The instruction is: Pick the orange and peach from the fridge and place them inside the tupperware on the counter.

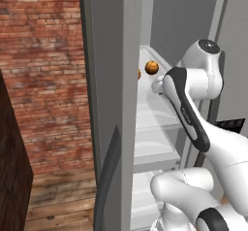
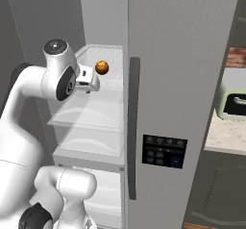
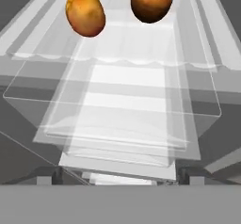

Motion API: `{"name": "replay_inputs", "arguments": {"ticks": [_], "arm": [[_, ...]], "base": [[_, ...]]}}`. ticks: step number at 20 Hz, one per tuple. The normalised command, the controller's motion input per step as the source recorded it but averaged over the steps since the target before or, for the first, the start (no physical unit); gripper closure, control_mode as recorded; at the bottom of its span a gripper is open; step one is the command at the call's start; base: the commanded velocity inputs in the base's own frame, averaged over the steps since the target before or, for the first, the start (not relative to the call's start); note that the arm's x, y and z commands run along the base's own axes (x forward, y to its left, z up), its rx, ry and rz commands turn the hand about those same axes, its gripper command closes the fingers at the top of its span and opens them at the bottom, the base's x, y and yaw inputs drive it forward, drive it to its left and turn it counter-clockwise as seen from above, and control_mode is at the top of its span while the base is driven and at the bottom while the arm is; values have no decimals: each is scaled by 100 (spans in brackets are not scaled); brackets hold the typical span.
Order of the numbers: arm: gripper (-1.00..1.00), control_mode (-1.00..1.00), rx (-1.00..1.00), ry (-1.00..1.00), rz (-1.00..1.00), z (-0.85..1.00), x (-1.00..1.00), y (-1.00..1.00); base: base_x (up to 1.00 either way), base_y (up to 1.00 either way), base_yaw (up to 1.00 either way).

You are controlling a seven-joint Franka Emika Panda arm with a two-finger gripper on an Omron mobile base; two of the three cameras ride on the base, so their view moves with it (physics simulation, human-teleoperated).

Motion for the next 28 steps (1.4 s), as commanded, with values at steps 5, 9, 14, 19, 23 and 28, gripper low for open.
{"name": "replay_inputs", "arguments": {"ticks": [5, 9, 14, 19, 23, 28], "arm": [[-100, -100, 0, -27, 0, 45, 0, 0], [-100, -100, 0, -20, 0, 41, 0, 0], [-100, -100, 3, -4, -2, 17, 3, 0], [-100, -100, 2, 0, -5, 0, 18, -1], [-100, -100, 2, 0, -5, 0, 28, -9], [-100, -100, 2, 0, -4, 0, 33, -7]], "base": [[0, 0, 0], [0, 0, 0], [0, 0, 0], [0, 0, 0], [0, 0, 0], [0, 0, 0]]}}
